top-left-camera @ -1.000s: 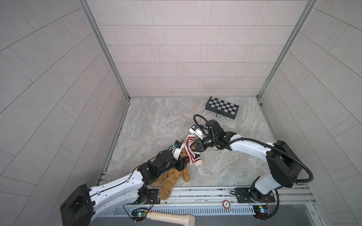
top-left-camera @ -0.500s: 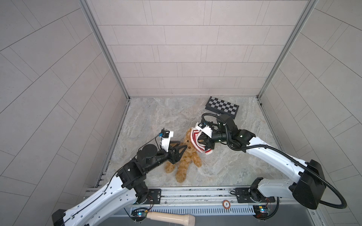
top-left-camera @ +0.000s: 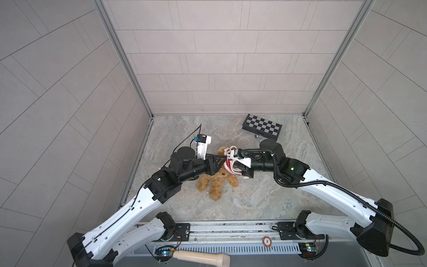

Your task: Dress the teddy bear

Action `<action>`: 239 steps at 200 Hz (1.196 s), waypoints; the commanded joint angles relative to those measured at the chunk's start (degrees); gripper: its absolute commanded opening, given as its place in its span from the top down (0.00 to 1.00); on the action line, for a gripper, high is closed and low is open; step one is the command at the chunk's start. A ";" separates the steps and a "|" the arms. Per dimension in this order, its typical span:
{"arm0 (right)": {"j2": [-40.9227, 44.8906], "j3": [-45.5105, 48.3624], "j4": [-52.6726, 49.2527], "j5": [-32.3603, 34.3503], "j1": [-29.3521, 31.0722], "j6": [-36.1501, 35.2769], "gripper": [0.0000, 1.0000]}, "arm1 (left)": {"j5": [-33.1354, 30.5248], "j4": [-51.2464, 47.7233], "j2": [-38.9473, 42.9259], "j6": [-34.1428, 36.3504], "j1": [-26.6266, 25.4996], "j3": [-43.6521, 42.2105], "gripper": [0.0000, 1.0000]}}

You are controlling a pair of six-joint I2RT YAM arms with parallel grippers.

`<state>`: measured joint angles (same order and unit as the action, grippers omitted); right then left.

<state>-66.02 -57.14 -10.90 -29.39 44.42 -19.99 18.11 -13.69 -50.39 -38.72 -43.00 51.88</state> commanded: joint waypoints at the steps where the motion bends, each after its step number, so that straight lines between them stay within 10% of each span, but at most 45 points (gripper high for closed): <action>1: 1.64 0.83 2.86 0.46 0.92 -4.68 1.00 | 2.79 3.00 0.53 -1.27 0.26 -0.45 0.68; 118: 3.40 3.06 4.30 -0.87 2.77 -6.55 1.00 | -0.19 1.76 -0.58 -0.30 0.22 -0.79 0.74; 184: 4.82 3.57 4.37 3.89 2.99 -6.85 1.00 | -1.38 -0.91 0.17 2.04 -0.69 -0.22 1.00; 239: 6.63 5.15 6.89 3.00 2.95 -7.26 1.00 | -5.92 -10.05 5.34 5.24 6.76 -3.83 1.00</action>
<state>-61.52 -52.25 -7.68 -25.06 47.16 -25.26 14.61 -19.18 -45.69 -35.62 -39.42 50.98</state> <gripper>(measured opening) 0.127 0.049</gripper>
